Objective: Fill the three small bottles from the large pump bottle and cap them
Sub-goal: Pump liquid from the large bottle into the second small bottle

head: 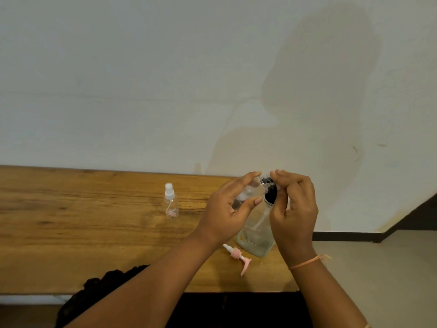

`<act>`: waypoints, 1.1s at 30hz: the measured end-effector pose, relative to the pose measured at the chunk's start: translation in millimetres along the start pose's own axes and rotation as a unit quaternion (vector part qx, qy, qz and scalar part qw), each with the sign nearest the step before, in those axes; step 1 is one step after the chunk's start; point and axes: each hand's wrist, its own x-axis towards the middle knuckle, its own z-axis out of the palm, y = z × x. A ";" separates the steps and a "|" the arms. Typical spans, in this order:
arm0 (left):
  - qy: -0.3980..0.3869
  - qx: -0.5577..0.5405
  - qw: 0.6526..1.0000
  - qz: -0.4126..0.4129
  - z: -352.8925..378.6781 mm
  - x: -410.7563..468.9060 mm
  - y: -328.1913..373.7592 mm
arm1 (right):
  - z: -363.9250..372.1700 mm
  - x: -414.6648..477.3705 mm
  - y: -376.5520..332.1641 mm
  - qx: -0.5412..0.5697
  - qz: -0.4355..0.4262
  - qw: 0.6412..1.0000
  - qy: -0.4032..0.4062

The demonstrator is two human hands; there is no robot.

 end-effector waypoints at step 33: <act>0.011 0.009 1.000 0.020 0.5 -2.8 2.9 | -0.4 -2.0 2.4 0.007 -0.015 1.000 0.006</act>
